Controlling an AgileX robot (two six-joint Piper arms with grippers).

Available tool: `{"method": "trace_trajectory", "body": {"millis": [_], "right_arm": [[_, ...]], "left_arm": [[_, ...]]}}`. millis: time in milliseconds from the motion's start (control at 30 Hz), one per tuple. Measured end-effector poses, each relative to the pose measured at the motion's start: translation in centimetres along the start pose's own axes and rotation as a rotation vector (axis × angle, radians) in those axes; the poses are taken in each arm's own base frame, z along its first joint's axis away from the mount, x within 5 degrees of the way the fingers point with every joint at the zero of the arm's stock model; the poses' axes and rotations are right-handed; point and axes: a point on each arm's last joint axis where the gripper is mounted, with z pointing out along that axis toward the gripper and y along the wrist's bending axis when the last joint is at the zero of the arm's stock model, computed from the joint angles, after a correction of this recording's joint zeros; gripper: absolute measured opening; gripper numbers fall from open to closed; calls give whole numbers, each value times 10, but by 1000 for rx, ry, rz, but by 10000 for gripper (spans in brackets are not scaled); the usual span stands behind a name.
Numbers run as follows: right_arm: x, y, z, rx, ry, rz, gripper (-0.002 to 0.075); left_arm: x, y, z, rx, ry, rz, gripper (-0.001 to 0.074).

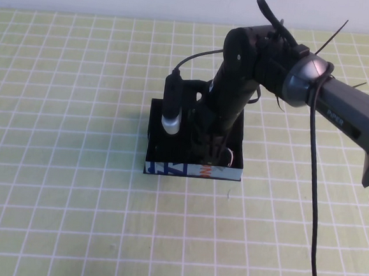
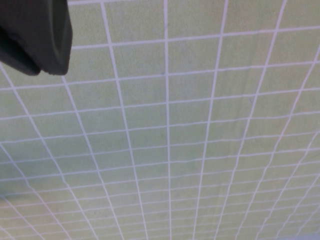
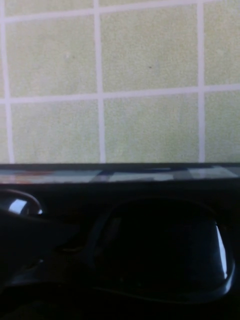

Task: Take glasses out of glasses case
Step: Pick up the glasses from the glasses case

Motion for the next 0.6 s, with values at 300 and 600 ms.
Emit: {"method": "trace_trajectory", "body": {"millis": [300, 600], "right_arm": [[0, 0, 0, 1, -1, 0, 268], [0, 0, 1, -1, -6, 3, 268]], "left_arm": [[0, 0, 0, 0, 0, 0, -4], [0, 0, 0, 0, 0, 0, -4]]}}
